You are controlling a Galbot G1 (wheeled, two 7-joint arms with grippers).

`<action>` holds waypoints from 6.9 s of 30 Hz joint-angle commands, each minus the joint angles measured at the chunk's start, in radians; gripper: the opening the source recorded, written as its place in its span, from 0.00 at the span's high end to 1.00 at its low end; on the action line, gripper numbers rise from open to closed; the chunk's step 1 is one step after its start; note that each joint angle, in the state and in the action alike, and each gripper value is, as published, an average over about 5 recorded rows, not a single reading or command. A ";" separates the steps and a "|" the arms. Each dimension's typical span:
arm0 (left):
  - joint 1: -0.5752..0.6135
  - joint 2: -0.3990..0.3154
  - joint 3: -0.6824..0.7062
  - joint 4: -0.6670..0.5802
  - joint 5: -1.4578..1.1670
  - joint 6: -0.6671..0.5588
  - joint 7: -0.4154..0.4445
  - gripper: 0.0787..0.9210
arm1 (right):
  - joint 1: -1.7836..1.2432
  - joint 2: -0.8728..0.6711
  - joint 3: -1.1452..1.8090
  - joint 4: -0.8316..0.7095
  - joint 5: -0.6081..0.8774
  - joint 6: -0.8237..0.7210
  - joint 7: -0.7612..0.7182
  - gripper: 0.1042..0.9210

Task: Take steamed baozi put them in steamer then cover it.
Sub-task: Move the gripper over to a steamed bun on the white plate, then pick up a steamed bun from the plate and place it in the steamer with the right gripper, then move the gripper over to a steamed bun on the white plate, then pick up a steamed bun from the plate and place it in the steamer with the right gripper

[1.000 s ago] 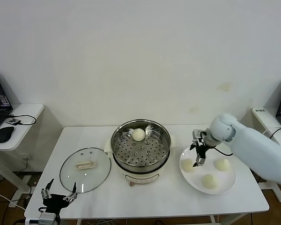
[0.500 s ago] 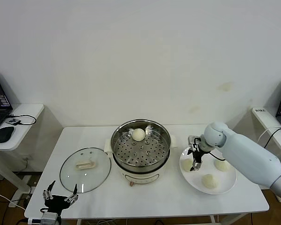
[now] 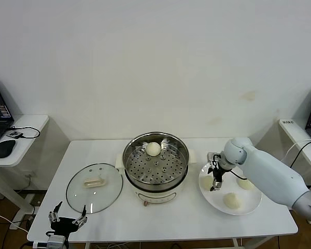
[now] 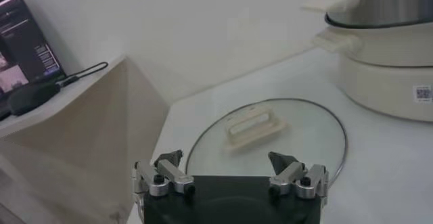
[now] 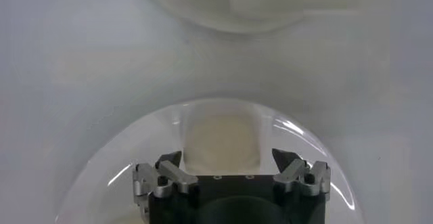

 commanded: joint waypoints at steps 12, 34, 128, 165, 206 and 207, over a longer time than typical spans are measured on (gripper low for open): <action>-0.007 -0.003 0.005 0.007 0.000 -0.002 -0.002 0.12 | 0.012 -0.023 0.006 0.007 0.045 -0.008 -0.024 0.30; -0.007 -0.005 0.005 -0.028 -0.004 -0.002 -0.002 0.12 | 0.639 -0.181 -0.344 0.215 0.402 -0.105 -0.138 0.31; 0.036 -0.056 -0.012 -0.093 -0.059 0.021 0.006 0.12 | 0.422 -0.365 -0.288 0.430 0.186 -0.049 -0.171 0.12; 0.033 -0.055 -0.011 -0.012 -0.031 0.019 0.005 0.12 | 0.011 -0.215 -0.114 0.199 -0.029 0.002 -0.127 0.12; 0.006 -0.060 0.004 0.010 -0.021 0.013 -0.006 0.12 | 0.152 -0.269 -0.044 0.205 0.068 0.025 -0.165 0.34; 0.003 -0.060 0.005 0.012 -0.021 0.012 -0.008 0.12 | 0.190 -0.269 -0.049 0.210 0.081 0.031 -0.171 0.34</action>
